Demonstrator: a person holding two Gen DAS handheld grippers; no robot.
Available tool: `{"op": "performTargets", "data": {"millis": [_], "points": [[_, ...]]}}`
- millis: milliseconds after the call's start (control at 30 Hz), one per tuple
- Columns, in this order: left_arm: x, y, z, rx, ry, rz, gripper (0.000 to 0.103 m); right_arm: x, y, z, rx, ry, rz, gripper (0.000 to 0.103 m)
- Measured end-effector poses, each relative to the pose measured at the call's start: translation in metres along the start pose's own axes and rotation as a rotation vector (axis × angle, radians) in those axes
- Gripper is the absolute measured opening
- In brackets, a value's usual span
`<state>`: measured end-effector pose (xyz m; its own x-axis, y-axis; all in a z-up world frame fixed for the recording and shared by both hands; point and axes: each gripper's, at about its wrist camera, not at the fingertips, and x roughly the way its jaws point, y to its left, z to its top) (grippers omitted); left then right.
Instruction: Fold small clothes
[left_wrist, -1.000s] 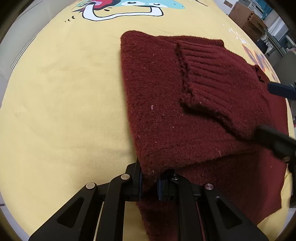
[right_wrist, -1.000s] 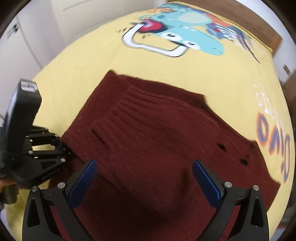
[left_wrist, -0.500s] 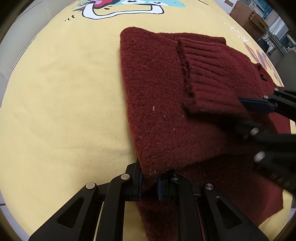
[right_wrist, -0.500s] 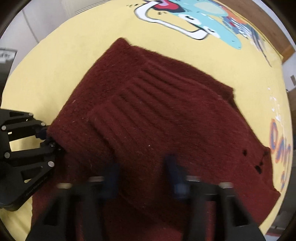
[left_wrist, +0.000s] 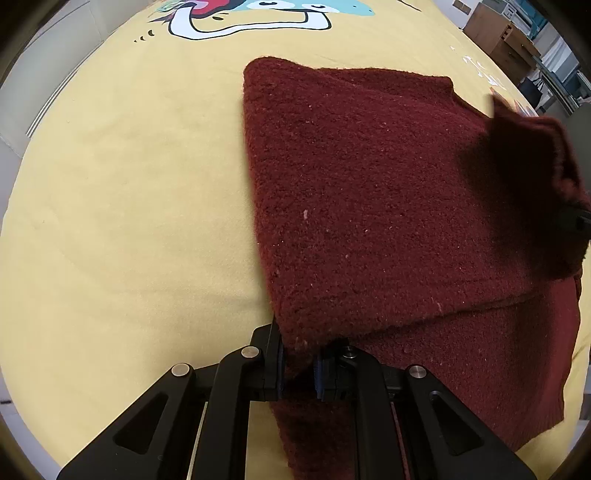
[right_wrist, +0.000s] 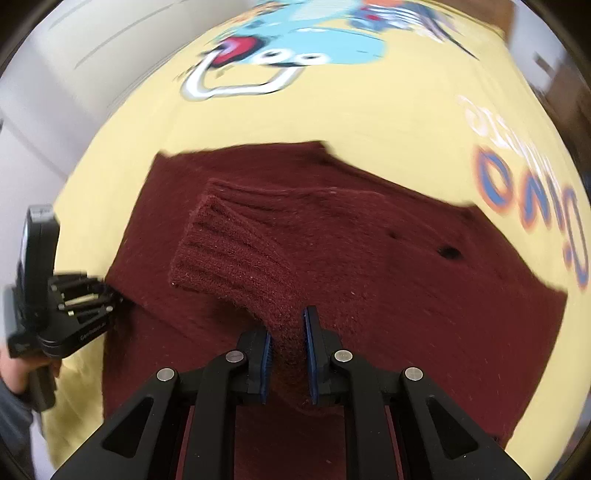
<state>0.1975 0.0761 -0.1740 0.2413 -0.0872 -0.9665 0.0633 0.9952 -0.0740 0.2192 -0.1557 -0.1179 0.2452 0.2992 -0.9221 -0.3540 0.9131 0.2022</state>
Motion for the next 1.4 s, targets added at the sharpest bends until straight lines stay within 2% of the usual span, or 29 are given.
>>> {"op": "performTargets", "data": {"millis": [67, 133, 367, 467, 533, 633, 800, 867, 1000, 1133, 1167, 1200, 1267, 1400], "points": [[0.0, -0.001, -0.001, -0.009, -0.002, 0.002, 0.01, -0.006, -0.021, -0.008, 0.096, -0.012, 0.05, 0.015], [0.002, -0.003, -0.002, -0.002, -0.002, 0.011, 0.01, -0.011, -0.032, -0.008, 0.152, -0.022, 0.058, 0.015], [-0.001, -0.008, -0.003, 0.005, 0.002, 0.022, 0.01, -0.021, -0.075, -0.03, 0.256, -0.014, -0.005, 0.015], [-0.001, -0.01, -0.003, 0.007, -0.002, 0.026, 0.01, -0.015, -0.093, -0.042, 0.304, 0.005, -0.014, 0.015], [-0.001, -0.01, -0.004, 0.008, -0.002, 0.024, 0.01, -0.007, -0.104, -0.051, 0.33, 0.025, -0.05, 0.015], [0.0, -0.01, -0.004, 0.011, 0.001, 0.023, 0.01, -0.001, -0.119, -0.065, 0.383, 0.043, -0.037, 0.015], [0.001, -0.011, -0.003, 0.013, 0.002, 0.027, 0.01, 0.0, -0.129, -0.077, 0.419, 0.04, -0.02, 0.017], [0.001, -0.011, -0.003, 0.012, 0.002, 0.028, 0.01, -0.001, -0.13, -0.078, 0.41, 0.043, -0.035, 0.024], [0.002, -0.012, -0.002, 0.016, 0.002, 0.035, 0.01, -0.005, -0.127, -0.083, 0.38, 0.053, -0.079, 0.025], [0.003, -0.013, -0.002, 0.021, 0.004, 0.039, 0.01, -0.023, -0.14, -0.091, 0.401, 0.023, -0.102, 0.027], [0.003, -0.014, -0.002, 0.022, 0.005, 0.04, 0.01, -0.027, -0.144, -0.09, 0.411, 0.01, -0.103, 0.033], [0.004, -0.015, -0.001, 0.023, 0.006, 0.041, 0.01, -0.032, -0.149, -0.088, 0.423, -0.003, -0.099, 0.044], [0.004, -0.016, -0.001, 0.026, 0.007, 0.045, 0.01, -0.033, -0.157, -0.08, 0.425, 0.009, -0.12, 0.058], [0.003, -0.018, 0.0, 0.026, 0.01, 0.047, 0.01, -0.025, -0.165, -0.067, 0.421, 0.029, -0.119, 0.058]]}}
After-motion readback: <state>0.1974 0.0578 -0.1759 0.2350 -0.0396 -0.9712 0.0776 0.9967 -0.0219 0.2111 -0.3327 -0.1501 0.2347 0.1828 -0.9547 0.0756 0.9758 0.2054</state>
